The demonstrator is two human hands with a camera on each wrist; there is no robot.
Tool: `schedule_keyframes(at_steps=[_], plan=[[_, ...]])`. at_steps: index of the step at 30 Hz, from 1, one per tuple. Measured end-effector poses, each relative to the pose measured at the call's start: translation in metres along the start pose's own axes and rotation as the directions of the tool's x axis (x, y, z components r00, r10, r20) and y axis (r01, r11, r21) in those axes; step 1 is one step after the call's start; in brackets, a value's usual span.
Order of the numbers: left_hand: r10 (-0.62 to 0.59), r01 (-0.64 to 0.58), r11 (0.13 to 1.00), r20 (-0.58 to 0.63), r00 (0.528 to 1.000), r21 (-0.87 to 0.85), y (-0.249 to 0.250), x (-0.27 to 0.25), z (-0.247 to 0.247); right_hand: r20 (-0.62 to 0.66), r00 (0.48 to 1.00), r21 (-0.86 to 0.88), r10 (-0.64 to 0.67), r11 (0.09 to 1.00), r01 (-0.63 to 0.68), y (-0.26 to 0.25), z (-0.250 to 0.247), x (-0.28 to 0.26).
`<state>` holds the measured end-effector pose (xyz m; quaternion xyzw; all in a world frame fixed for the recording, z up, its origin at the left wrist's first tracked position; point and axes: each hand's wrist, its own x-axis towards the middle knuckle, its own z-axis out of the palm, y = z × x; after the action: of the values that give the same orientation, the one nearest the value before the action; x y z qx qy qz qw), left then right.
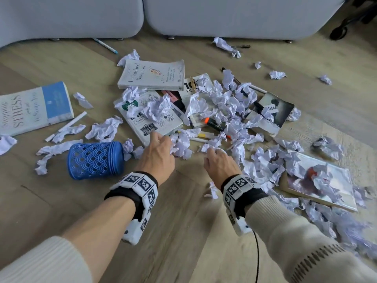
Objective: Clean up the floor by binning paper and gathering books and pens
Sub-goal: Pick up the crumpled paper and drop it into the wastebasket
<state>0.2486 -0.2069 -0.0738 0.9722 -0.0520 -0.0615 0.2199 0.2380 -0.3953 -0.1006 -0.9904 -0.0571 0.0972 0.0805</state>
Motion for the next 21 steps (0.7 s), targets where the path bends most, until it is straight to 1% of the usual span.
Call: schedule_keyframes(at_steps=[1, 2, 3, 4, 5, 6, 7, 8, 10, 11, 12, 13, 15, 16, 18, 20, 21], plan=[[0.019, -0.019, 1.000, -0.003, 1.000, 0.024, 0.004, 0.007, -0.001, -0.086, 0.996, 0.015, 0.039, 0.999, -0.038, 0.009, -0.010, -0.001], [0.039, -0.039, 0.998, -0.005, 0.999, 0.048, 0.008, 0.014, -0.001, -0.179, 0.980, 0.030, 0.091, 0.996, -0.087, 0.017, -0.020, -0.002], [0.065, -0.064, 0.996, -0.011, 0.998, 0.064, 0.013, 0.020, 0.000, -0.253, 0.953, 0.030, 0.166, 0.986, -0.164, 0.028, -0.031, -0.005], [0.092, -0.090, 0.993, -0.022, 0.995, 0.082, 0.018, 0.024, 0.002, -0.296, 0.924, 0.022, 0.241, 0.969, -0.246, 0.037, -0.038, -0.008], [0.118, -0.114, 0.987, -0.032, 0.993, 0.112, 0.022, 0.029, 0.007, -0.288, 0.898, 0.011, 0.331, 0.939, -0.343, 0.045, -0.043, -0.012], [0.137, -0.129, 0.982, -0.047, 0.990, 0.141, 0.026, 0.032, 0.013, -0.250, 0.875, -0.011, 0.414, 0.903, -0.430, 0.053, -0.045, -0.017], [0.142, -0.130, 0.978, -0.058, 0.988, 0.166, 0.029, 0.035, 0.018, -0.189, 0.859, -0.046, 0.476, 0.869, -0.492, 0.057, -0.042, -0.021], [0.133, -0.120, 0.976, -0.057, 0.990, 0.181, 0.033, 0.036, 0.025, -0.121, 0.850, -0.097, 0.513, 0.846, -0.525, 0.061, -0.037, -0.026], [0.081, -0.078, 0.974, -0.008, 0.997, 0.214, 0.036, 0.038, 0.037, 0.011, 0.841, -0.208, 0.541, 0.824, -0.527, 0.062, -0.022, -0.036], [0.055, -0.061, 0.968, 0.031, 0.998, 0.245, 0.036, 0.037, 0.046, 0.041, 0.843, -0.246, 0.536, 0.823, -0.512, 0.063, -0.013, -0.041], [0.042, -0.056, 0.956, 0.054, 0.998, 0.289, 0.036, 0.036, 0.051, 0.041, 0.855, -0.265, 0.517, 0.830, -0.490, 0.064, -0.006, -0.044], [0.037, -0.060, 0.939, 0.074, 0.997, 0.339, 0.037, 0.034, 0.057, 0.032, 0.870, -0.257, 0.492, 0.845, -0.468, 0.066, 0.000, -0.047], [0.040, -0.082, 0.917, 0.113, 0.993, 0.391, 0.038, 0.029, 0.061, 0.033, 0.906, -0.177, 0.422, 0.895, -0.410, 0.068, 0.005, -0.048], [0.058, -0.101, 0.919, 0.122, 0.991, 0.381, 0.040, 0.027, 0.064, 0.046, 0.923, -0.147, 0.383, 0.916, -0.373, 0.070, 0.006, -0.049], [0.116, -0.158, 0.922, 0.136, 0.984, 0.354, 0.044, 0.027, 0.067, 0.067, 0.951, -0.139, 0.303, 0.946, -0.292, 0.071, 0.005, -0.049], [0.120, -0.197, 0.917, 0.230, 0.966, 0.346, 0.051, 0.029, 0.066, 0.061, 0.967, -0.101, 0.248, 0.965, -0.242, 0.072, 0.003, -0.048], [0.131, -0.230, 0.903, 0.279, 0.951, 0.362, 0.056, 0.032, 0.067, 0.079, 0.960, -0.061, 0.268, 0.963, -0.264, 0.074, 0.001, -0.047]])
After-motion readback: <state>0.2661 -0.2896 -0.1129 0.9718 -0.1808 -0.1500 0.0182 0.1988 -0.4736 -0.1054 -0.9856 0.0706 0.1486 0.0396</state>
